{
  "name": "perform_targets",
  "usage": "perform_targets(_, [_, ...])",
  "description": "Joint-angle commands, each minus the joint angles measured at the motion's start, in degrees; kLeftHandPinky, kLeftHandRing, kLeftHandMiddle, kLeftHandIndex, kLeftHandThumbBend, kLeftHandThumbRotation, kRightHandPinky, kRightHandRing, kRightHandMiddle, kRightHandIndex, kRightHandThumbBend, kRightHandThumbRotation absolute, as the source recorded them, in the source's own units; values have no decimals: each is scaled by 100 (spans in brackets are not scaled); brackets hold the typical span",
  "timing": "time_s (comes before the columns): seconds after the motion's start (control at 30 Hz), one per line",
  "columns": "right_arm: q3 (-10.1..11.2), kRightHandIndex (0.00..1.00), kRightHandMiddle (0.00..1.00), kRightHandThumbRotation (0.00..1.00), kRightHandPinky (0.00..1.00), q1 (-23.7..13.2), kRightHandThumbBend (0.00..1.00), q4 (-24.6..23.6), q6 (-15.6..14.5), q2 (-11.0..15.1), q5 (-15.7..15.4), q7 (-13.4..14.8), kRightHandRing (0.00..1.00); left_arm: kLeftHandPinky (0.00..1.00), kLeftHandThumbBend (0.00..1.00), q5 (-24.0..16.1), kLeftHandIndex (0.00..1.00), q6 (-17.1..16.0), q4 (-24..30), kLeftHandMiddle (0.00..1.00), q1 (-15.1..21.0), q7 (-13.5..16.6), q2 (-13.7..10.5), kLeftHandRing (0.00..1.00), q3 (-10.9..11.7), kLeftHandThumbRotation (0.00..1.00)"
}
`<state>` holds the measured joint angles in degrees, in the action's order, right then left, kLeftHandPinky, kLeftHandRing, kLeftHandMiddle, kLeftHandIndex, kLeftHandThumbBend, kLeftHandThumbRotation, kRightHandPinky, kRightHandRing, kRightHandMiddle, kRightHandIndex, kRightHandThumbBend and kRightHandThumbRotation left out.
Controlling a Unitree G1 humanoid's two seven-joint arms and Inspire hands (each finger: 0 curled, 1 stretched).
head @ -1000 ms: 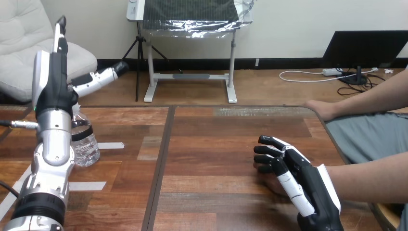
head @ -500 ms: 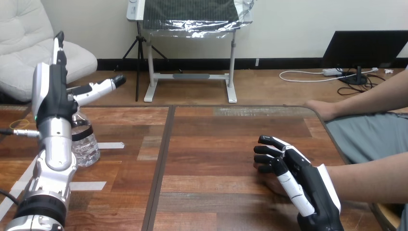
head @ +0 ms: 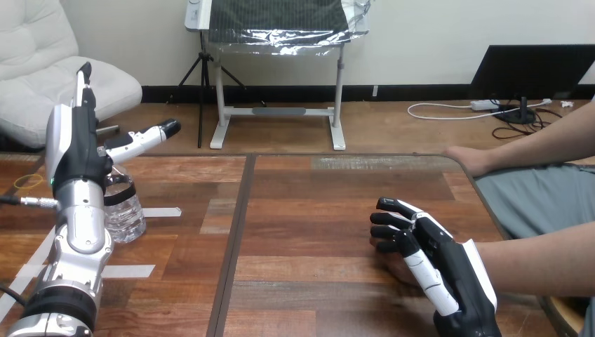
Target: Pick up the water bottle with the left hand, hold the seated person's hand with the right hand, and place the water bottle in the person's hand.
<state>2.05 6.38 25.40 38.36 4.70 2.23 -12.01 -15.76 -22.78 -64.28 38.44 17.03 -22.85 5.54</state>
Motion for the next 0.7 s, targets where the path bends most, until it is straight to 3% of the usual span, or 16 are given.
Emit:
perform_targets(0.0, [4, 79, 76, 80, 68, -189, 81, -136, 139, 4, 52, 7, 74, 87, 96, 97, 100, -4, -88, 100, 480, 95, -145, 100, 2, 31])
perform_targets(0.67, [4, 79, 76, 80, 70, -140, 80, -202, 112, 5, 73, -8, 75, 91, 96, 370, 100, 146, -263, 98, 377, 160, -143, 99, 82, 34])
